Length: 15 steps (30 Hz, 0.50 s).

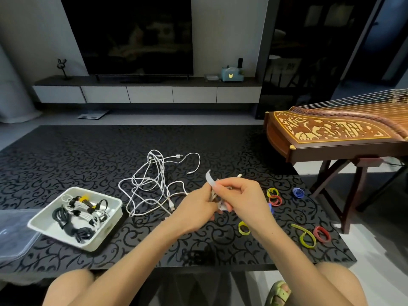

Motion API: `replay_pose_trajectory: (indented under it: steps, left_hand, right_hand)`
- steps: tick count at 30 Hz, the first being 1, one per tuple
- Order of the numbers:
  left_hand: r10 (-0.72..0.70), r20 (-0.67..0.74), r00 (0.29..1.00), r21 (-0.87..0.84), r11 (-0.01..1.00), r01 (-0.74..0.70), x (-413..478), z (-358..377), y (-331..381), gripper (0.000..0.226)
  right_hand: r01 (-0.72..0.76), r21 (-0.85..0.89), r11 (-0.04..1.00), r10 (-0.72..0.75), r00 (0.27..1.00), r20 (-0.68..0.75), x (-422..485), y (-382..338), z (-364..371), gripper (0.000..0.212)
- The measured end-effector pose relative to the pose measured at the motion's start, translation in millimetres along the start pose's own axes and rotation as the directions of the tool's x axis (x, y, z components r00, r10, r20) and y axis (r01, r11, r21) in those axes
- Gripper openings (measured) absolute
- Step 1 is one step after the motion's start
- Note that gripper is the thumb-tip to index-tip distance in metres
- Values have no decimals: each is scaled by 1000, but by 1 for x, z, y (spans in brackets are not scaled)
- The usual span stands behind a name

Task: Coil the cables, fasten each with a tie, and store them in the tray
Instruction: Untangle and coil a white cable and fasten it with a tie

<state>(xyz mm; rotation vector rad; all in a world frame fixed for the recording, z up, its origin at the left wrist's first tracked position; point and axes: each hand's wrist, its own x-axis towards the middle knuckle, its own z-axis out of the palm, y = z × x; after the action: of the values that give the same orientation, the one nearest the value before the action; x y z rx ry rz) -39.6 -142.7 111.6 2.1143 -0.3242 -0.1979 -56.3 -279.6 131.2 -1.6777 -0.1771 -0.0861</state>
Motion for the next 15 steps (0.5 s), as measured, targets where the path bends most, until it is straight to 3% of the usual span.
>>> replay_pose_trajectory:
  steps: [4,6,8,11,15]
  left_hand:
    - [15,169,986,-273,962,32,2,0,6,47]
    - [-4,186,983,-396,915,78,2,1,7,56]
    - [-39,51,998,-428,902,57,0,4,7,61]
    - [-51,-154,987,-411,912,-17,1,6,5,48]
    - [-60,-170,984,-444,896,-22,2,6,12,40]
  right_hand:
    - [-38,8,999,39,988,-147,-6,9,5,11]
    - [-67,10,998,67,981,-180,-9,12,7,15]
    - [-56,-20,998,51,977,-205,-12,14,8,16]
    - [-11,-145,989,-23,973,-230,-17,15,10,15]
    - [13,-237,971,-72,967,-245,-20,12,8,16]
